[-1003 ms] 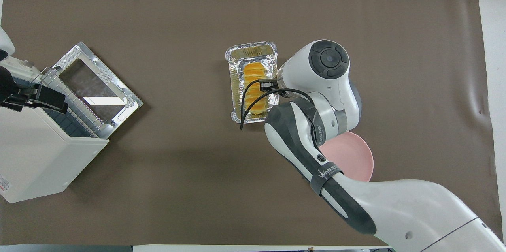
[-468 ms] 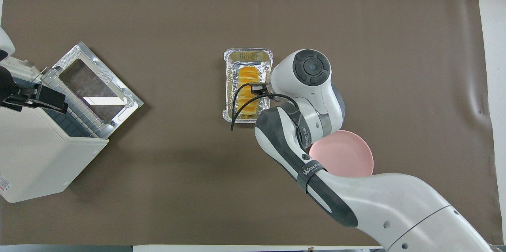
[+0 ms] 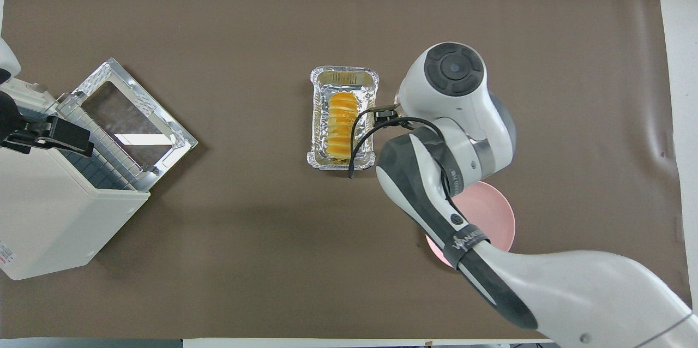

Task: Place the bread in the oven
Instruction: 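Push the foil tray with the right gripper toward the oven, then retract the right gripper while the left gripper leaves the oven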

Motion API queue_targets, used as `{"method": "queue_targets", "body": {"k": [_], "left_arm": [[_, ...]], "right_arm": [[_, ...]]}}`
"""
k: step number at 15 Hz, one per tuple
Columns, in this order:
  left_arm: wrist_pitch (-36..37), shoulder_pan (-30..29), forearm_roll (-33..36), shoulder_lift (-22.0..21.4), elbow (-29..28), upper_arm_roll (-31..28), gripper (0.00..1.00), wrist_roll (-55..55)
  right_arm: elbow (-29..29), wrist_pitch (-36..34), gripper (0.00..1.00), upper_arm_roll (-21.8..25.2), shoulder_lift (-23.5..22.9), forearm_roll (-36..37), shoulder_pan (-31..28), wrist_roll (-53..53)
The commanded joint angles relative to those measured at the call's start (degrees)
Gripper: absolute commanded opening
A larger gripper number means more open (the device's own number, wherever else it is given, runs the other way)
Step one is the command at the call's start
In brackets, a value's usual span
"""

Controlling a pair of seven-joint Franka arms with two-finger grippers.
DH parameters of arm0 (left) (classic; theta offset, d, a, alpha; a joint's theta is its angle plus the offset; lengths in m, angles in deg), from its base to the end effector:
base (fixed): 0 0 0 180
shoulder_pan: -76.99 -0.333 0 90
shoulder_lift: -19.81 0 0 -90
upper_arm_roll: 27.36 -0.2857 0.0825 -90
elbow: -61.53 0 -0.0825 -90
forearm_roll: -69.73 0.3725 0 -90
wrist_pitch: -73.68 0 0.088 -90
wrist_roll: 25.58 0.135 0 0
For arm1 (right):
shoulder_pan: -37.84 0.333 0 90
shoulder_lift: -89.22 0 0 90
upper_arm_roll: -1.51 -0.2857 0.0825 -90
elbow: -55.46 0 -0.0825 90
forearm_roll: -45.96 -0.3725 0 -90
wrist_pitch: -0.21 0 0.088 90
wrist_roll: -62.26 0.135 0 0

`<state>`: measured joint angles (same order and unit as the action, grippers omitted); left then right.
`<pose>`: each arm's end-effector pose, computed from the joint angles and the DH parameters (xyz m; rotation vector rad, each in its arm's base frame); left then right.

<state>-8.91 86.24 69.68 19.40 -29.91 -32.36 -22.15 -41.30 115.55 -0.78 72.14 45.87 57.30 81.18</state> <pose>0.5202 -0.0386 0.5486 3.1256 -0.2099 -0.2312 0.5841 0.2315 0.3743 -3.1191 -0.0730 -0.0315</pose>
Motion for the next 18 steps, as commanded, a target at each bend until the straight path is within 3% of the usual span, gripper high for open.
{"method": "queue_targets", "body": {"k": [1, 5, 9, 12, 15, 18], "left_arm": [[-1.08, -0.20, -0.74, -1.70, -1.90, -0.10, 1.00, 0.26], [-1.25, -0.12, -0.74, -1.70, -1.90, -0.10, 1.00, 0.26], [-1.00, -0.03, -0.74, -1.70, -1.90, -0.10, 1.00, 0.26], [0.84, 0.14, -0.74, -2.39, -1.98, -0.01, 1.00, 0.09], [2.17, 0.94, -0.74, -2.66, -2.07, 0.69, 1.00, -0.18], [0.51, 7.24, -0.83, -2.40, -1.90, 2.01, 1.00, -7.00]], "right_arm": [[-1.68, -8.17, 1.00, -0.69, 8.44, 0.88, -6.00, -3.80], [-1.76, -12.93, 1.00, -0.69, 14.86, 0.88, -14.70, -11.53], [-1.85, -21.02, 1.00, -0.60, 19.18, 0.88, -19.89, -14.62], [-2.11, -22.61, 1.00, -0.60, 19.62, 0.79, -23.85, -14.89], [-3.26, -22.70, 1.00, -0.69, 20.24, 0.79, -24.21, -14.88], [-3.08, -23.49, 1.00, -0.69, 20.24, 0.79, -24.30, -14.97]]}}
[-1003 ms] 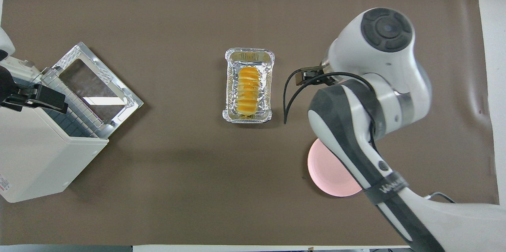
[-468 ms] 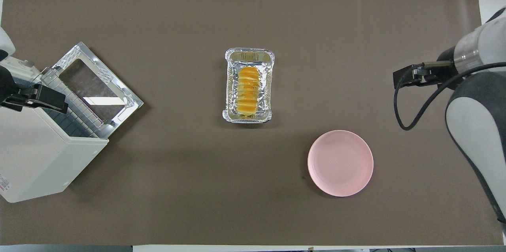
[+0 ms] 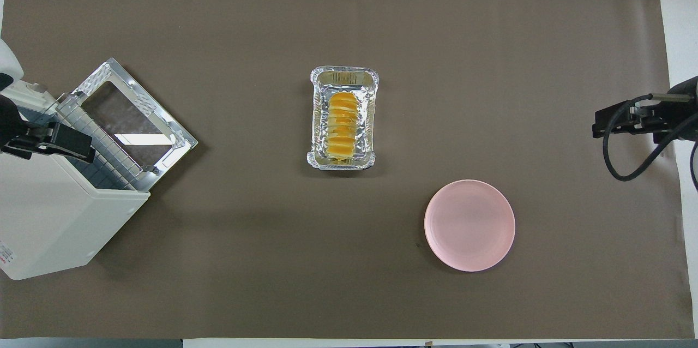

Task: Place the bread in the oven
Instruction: 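Retract the right gripper while the left gripper leaves the oven, then reach the left gripper to the foil tray and grasp its rim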

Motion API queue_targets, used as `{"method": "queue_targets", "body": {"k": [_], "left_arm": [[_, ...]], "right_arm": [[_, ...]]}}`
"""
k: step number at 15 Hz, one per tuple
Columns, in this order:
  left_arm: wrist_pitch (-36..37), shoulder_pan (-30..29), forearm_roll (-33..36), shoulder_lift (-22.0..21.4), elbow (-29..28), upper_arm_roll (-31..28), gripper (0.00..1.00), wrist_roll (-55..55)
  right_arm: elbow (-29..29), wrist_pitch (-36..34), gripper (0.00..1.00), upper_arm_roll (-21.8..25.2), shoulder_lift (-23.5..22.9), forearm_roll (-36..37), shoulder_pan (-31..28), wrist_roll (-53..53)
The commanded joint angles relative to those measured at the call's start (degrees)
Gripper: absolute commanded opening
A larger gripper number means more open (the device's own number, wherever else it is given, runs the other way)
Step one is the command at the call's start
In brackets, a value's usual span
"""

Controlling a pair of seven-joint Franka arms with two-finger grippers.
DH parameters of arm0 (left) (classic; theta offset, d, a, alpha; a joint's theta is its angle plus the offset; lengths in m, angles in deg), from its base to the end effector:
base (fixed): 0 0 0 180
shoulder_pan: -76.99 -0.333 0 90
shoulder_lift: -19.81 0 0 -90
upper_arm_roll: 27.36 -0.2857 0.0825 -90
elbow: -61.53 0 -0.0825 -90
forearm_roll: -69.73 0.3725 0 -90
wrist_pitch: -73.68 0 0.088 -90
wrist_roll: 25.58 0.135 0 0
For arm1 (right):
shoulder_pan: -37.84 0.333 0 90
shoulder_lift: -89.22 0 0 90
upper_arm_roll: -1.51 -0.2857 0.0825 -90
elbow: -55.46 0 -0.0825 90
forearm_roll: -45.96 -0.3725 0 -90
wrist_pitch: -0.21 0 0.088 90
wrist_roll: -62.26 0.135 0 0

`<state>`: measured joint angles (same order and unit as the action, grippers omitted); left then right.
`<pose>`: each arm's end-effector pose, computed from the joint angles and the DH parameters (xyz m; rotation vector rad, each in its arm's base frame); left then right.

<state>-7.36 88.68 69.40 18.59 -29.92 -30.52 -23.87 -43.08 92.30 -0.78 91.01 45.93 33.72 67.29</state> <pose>0.5088 -0.0769 0.5541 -3.1163 0.2801 0.2517 0.5296 -0.0166 0.5176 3.1304 -0.1878 -0.1276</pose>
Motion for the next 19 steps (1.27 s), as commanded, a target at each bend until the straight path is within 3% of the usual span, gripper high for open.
{"method": "queue_targets", "body": {"k": [1, 7, 9, 12, 15, 19], "left_arm": [[-2.79, 8.14, -0.63, -1.59, -1.97, 0.26, 1.00, -7.92], [-7.63, 16.50, -7.48, 4.20, 2.07, 0.34, 1.00, -13.91], [-7.29, 21.69, -7.05, 9.72, 6.09, 0.26, 1.00, -20.49], [-8.16, 24.86, -7.31, 19.30, 14.18, 0.26, 1.00, -27.97], [-12.11, 25.84, -7.75, 21.87, 15.08, 0.17, 1.00, -29.22], [-17.82, 27.07, -8.10, 31.35, 24.46, 0.08, 1.00, -35.10]], "right_arm": [[-1.05, 0.27, 1.00, -0.61, 1.20, 0.64, -0.63, -0.82], [2.56, -2.09, 1.00, -0.70, -1.00, -0.33, -0.63, -0.73], [1.95, -2.18, 1.00, -0.70, -0.65, -0.15, -0.63, -0.82], [1.86, -1.66, 1.00, -0.61, -0.65, 0.20, -0.71, -0.82], [1.60, -1.22, 1.00, -0.61, -0.56, 0.55, -0.63, -0.99], [1.42, -0.25, 1.00, -0.61, -0.47, 0.64, -0.80, -2.21]]}}
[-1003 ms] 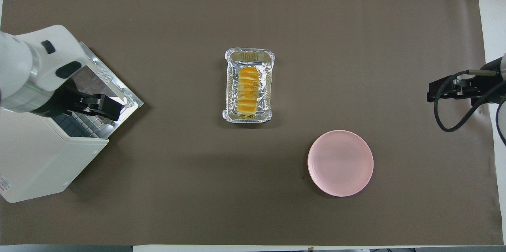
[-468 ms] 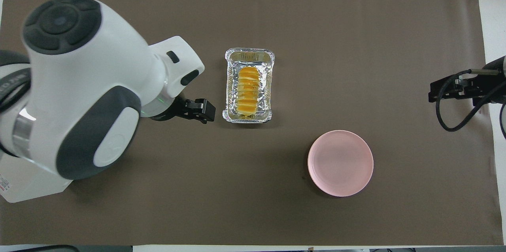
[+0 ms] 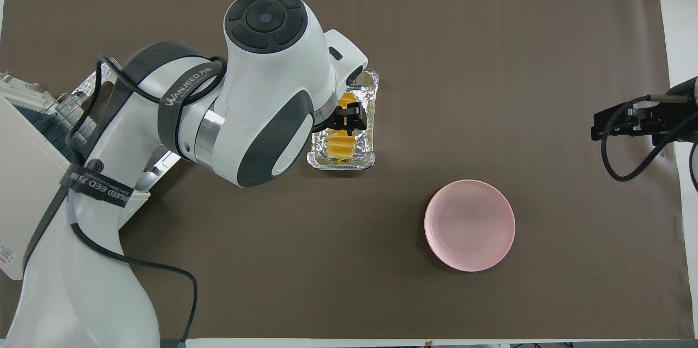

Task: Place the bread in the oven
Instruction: 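Reach the left gripper to the foil tray and grasp its rim, then lift the foil tray with the left gripper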

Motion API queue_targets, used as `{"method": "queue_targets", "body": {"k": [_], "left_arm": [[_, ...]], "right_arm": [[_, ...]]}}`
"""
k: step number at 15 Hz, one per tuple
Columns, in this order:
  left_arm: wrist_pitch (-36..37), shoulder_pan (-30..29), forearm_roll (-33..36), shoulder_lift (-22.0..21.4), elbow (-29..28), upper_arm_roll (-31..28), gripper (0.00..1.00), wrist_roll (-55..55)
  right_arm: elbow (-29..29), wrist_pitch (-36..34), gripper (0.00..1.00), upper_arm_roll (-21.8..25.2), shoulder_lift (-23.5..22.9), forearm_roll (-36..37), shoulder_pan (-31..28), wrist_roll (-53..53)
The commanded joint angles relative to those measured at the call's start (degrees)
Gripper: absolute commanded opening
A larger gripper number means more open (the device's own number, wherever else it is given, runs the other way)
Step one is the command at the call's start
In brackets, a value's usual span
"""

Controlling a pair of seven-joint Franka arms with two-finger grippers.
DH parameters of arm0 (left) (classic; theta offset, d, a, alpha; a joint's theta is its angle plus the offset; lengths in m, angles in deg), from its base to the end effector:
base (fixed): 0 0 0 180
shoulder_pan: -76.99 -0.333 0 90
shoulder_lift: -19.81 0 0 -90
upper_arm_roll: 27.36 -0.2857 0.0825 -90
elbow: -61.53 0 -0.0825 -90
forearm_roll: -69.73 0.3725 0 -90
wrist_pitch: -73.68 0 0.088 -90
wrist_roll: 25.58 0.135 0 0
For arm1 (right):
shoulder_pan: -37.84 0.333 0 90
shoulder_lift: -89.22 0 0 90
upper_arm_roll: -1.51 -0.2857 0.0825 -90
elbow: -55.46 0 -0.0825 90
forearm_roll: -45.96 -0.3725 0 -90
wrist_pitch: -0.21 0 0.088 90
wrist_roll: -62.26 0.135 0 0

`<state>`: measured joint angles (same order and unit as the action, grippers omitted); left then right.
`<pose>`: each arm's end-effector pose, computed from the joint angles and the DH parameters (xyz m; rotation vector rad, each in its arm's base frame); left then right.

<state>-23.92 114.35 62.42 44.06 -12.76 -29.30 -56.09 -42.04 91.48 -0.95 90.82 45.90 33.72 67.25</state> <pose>0.5260 -0.3976 0.4503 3.0521 -0.1079 -0.1143 0.5301 -0.0150 0.5230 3.1312 -0.1821 -0.1268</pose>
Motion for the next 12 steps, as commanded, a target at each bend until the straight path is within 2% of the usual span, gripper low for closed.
{"method": "queue_targets", "body": {"k": [1, 3, 5, 7, 9, 12], "left_arm": [[-2.15, 1.75, -1.04, 8.25, 8.46, -1.40, 1.00, -3.59], [-5.04, 4.90, -0.25, 13.53, 11.44, -2.80, 1.00, -7.18], [-6.80, 6.57, -0.25, 14.77, 11.46, -4.38, 1.00, -7.46], [-11.53, 7.98, 0.80, 17.93, 11.37, -4.39, 1.00, -7.46], [-13.92, 8.34, 1.51, 18.29, 10.41, -4.39, 1.00, -7.55], [-15.94, 9.30, 2.73, 20.49, 9.97, -4.39, 0.88, -7.55]], "right_arm": [[0.30, 0.57, 1.00, -0.43, -0.28, 0.76, -0.89, -3.57], [0.30, 0.66, 1.00, -0.43, -0.28, 0.76, -1.07, -4.03], [0.30, 0.66, 1.00, -0.43, -0.28, 0.76, -1.24, -4.03], [0.30, 0.14, 1.00, -0.43, -0.19, 0.76, -1.51, -3.59], [0.21, -0.22, 1.00, -0.43, -0.02, 0.76, -1.51, -3.76], [0.21, -0.22, 1.00, -0.52, 0.16, 0.76, -1.16, -3.76]]}}
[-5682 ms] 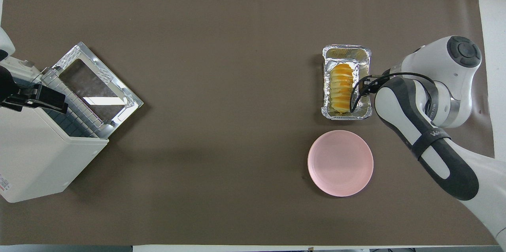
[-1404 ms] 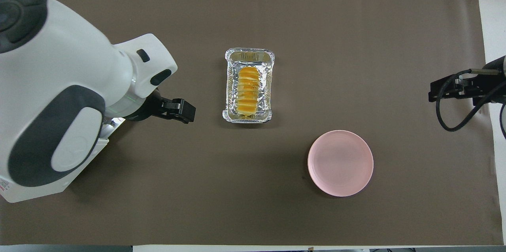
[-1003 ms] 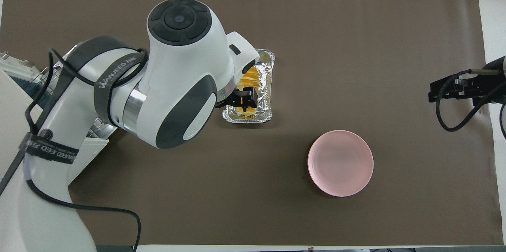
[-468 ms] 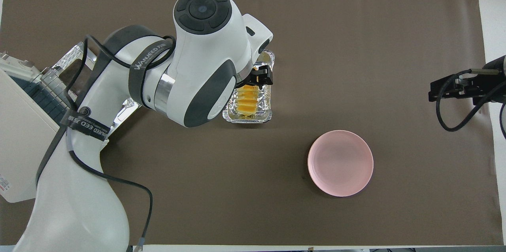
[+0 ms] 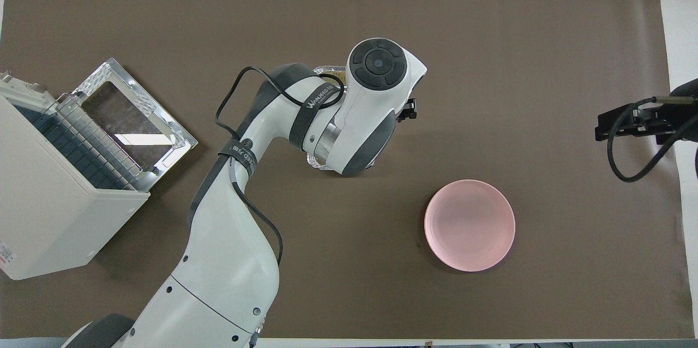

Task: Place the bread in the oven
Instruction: 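Lift the foil tray with the left gripper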

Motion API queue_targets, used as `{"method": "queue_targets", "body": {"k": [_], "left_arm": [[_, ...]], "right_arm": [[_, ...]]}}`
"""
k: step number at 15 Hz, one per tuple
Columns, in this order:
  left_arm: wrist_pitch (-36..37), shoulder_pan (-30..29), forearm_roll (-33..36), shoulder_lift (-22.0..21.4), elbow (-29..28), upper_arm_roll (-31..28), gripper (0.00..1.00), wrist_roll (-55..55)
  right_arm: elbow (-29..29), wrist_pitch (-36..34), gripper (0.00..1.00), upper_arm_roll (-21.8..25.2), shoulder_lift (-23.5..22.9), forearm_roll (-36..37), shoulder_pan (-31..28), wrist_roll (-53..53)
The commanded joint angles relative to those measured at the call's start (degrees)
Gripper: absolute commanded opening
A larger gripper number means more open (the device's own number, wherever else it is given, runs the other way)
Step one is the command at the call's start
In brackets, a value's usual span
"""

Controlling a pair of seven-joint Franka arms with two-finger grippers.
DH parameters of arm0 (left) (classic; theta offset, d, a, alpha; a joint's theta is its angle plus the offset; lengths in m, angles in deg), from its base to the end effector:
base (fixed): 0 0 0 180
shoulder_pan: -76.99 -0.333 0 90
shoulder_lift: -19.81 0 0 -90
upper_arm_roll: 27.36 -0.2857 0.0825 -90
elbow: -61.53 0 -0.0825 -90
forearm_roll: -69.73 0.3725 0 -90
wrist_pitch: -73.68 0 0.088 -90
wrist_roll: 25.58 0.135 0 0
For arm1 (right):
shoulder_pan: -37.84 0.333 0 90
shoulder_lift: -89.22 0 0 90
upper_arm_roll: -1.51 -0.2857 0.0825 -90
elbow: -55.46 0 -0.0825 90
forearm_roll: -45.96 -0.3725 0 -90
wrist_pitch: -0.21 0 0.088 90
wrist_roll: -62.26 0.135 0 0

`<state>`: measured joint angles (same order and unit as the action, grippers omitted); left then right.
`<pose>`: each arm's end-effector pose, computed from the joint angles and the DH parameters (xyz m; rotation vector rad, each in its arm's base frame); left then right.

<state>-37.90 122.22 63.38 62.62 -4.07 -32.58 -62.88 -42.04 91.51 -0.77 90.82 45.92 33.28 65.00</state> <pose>0.5412 -0.4896 0.3187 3.0712 -0.0545 0.0282 0.5300 -0.0208 0.5230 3.1353 -0.1376 -0.1261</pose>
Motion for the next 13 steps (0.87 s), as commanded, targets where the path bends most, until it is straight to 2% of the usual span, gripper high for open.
{"method": "queue_targets", "body": {"k": [1, 5, 13], "left_arm": [[-2.76, 1.44, 1.87, 1.84, 0.66, -1.11, 0.84, -0.76], [-3.03, 0.91, 1.96, 1.84, -0.13, -1.11, 0.63, -0.76], [-3.91, 0.82, 2.31, 1.49, -2.42, -1.11, 0.49, -0.76]], "right_arm": [[0.21, -0.25, 1.00, -0.70, 0.16, 0.74, -0.72, -1.51], [0.21, -0.25, 1.00, -0.70, 0.16, 0.74, -0.72, -1.51], [0.21, -0.25, 1.00, -0.70, 0.16, 0.74, -0.72, -1.51]]}}
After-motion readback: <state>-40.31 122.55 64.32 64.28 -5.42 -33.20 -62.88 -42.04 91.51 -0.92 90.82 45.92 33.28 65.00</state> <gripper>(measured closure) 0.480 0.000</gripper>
